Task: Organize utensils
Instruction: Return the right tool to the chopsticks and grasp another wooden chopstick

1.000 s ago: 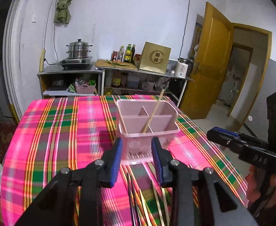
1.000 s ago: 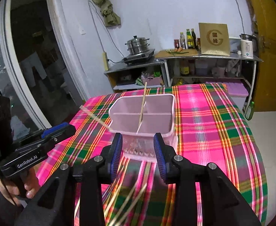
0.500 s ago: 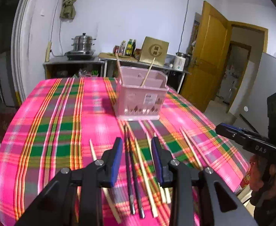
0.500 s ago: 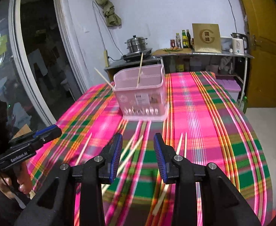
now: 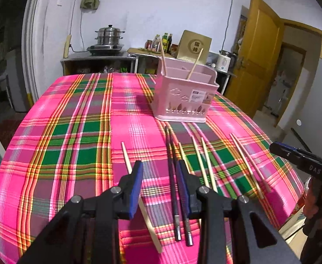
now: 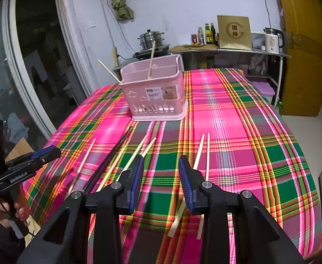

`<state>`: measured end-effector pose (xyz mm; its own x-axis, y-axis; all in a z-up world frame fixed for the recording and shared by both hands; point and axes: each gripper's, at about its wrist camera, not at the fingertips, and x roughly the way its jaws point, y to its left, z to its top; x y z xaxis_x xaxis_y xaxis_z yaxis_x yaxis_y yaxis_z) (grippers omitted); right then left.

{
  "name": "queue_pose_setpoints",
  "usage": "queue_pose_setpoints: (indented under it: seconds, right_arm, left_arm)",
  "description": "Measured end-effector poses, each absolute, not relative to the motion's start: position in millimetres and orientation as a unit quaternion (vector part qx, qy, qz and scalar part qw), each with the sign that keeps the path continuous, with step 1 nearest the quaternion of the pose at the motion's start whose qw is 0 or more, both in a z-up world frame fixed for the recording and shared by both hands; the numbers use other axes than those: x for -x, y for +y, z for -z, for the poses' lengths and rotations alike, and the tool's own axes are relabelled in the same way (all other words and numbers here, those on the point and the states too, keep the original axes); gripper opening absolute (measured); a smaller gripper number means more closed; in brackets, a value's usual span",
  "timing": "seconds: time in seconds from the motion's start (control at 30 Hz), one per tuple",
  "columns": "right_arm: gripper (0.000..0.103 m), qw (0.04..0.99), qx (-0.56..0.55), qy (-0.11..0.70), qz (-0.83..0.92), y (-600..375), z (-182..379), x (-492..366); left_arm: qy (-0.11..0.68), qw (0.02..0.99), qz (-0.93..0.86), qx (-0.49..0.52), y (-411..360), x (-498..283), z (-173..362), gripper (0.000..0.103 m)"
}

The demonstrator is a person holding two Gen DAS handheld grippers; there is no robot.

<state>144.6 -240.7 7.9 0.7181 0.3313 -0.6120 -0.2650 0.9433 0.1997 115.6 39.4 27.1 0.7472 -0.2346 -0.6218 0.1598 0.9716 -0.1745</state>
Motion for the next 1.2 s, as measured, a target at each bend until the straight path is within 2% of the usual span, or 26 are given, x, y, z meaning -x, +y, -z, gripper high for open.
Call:
queue_pose_setpoints:
  seconds: [0.17, 0.57, 1.03, 1.2]
  right_arm:
    - [0.025, 0.919, -0.048, 0.362, -0.148, -245.5, 6.5, -162.7]
    - [0.021, 0.893, -0.038, 0.433, -0.116, -248.9, 44.0, -223.1]
    - [0.02, 0.882, -0.012, 0.462, -0.095, -239.4, 52.9, -259.6]
    - [0.009, 0.88, 0.02, 0.469, -0.076, -231.5, 52.3, -263.4]
  left_arm:
    - [0.358, 0.928, 0.09, 0.047, 42.6, -132.1, -16.8, 0.033]
    - [0.456, 0.888, 0.048, 0.031, 49.9, -193.4, 30.2, 0.032]
    - [0.471, 0.882, 0.023, -0.014, 33.8, -211.2, 30.0, 0.031]
    - [0.472, 0.881, 0.026, -0.02, 27.0, -212.3, 28.9, 0.016]
